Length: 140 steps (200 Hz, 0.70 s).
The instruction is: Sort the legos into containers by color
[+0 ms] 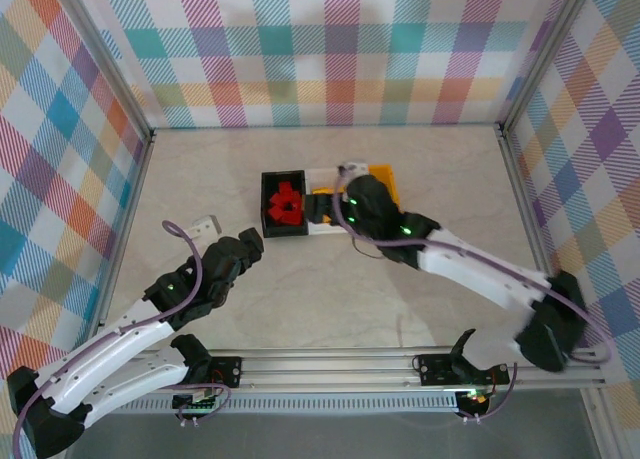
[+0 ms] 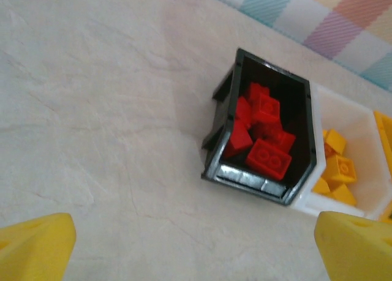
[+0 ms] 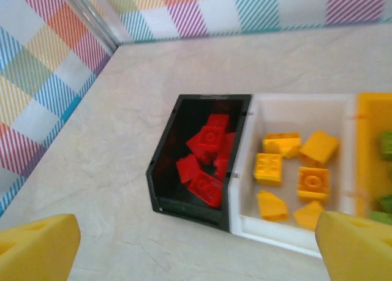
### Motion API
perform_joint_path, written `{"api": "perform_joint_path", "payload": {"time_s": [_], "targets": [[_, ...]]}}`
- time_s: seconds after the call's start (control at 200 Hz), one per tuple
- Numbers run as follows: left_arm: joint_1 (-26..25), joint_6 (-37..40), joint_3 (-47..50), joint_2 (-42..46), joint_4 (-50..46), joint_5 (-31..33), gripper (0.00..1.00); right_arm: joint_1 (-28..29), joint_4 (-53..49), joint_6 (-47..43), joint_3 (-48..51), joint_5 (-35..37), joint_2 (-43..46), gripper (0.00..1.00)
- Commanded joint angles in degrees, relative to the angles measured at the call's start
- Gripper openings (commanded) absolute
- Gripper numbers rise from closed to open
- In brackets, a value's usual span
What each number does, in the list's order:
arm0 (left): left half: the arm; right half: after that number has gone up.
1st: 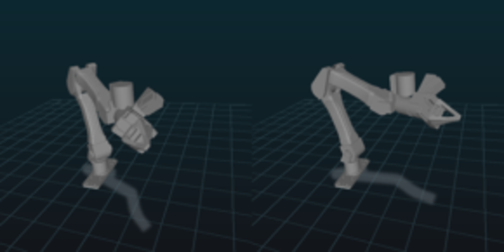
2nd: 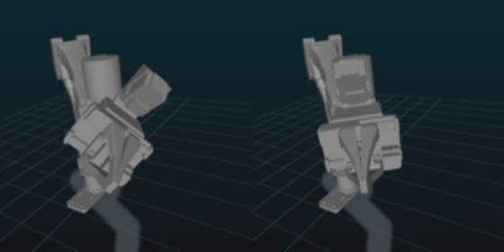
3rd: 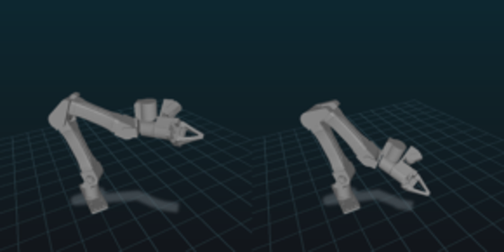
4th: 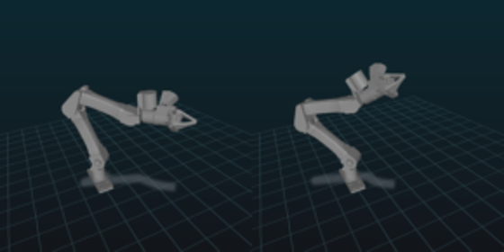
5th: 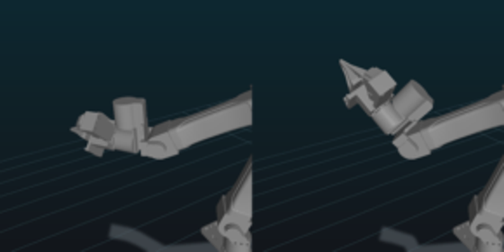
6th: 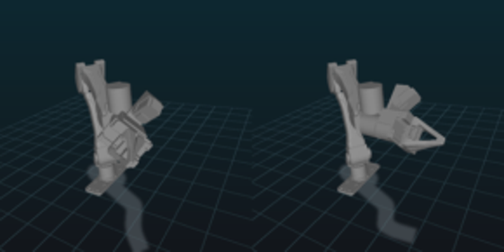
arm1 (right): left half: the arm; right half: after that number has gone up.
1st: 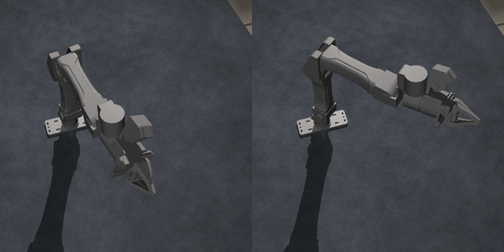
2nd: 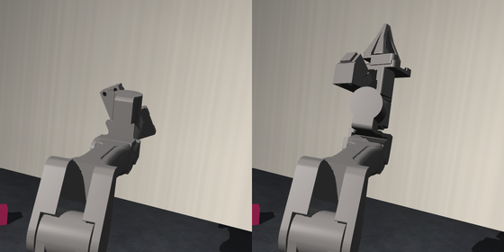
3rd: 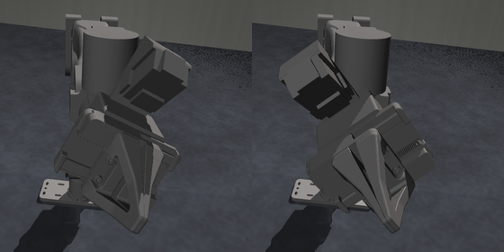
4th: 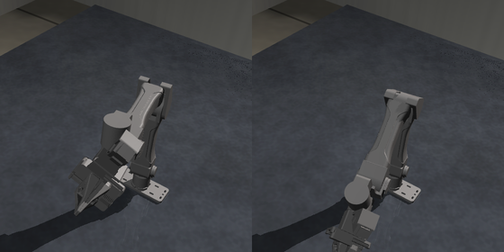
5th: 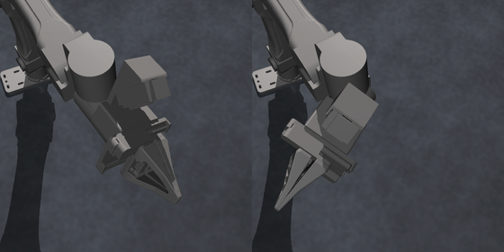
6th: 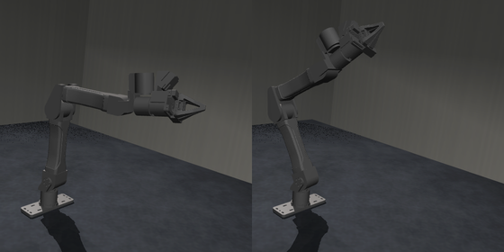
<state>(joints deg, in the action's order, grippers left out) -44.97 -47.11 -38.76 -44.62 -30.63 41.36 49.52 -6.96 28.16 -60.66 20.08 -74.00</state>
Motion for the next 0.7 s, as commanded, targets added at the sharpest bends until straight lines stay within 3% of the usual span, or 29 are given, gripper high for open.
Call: {"api": "perform_joint_path", "payload": {"time_s": [0.0,0.065,0.155,0.27,0.34,0.48,0.605,0.695], "targets": [[0.2,2.9,3.1,-3.4,10.8,11.2,1.0,-0.2,0.2,3.6,8.1,7.7,6.5,1.0],[2.1,10.1,3.4,-6.3,18.1,14.5,1.0,-0.3,-3.1,5.0,10.8,10.8,10.5,1.0],[9.7,20.2,2.6,-11.0,25.1,15.7,1.0,-0.6,-8.4,6.7,13.5,16.4,14.5,1.0],[23.9,27.5,-0.4,-18.3,27.0,8.0,1.0,-1.7,-16.7,10.3,15.3,24.8,17.4,1.0],[29.2,31.6,-1.5,-24.0,28.5,3.3,1.0,-2.8,-18.0,11.7,17.1,25.6,18.9,1.0],[30.4,43.0,3.2,-33.9,44.2,2.0,1.0,-4.0,-16.8,9.3,19.2,24.3,20.9,1.0],[31.1,48.6,10.8,-38.1,66.1,-2.6,1.0,-5.3,-16.8,8.2,20.1,24.6,21.5,1.0],[32.8,49.1,10.2,-41.6,67.7,-10.7,1.0,-6.6,-14.5,6.7,21.8,24.6,22.0,1.0]]}}
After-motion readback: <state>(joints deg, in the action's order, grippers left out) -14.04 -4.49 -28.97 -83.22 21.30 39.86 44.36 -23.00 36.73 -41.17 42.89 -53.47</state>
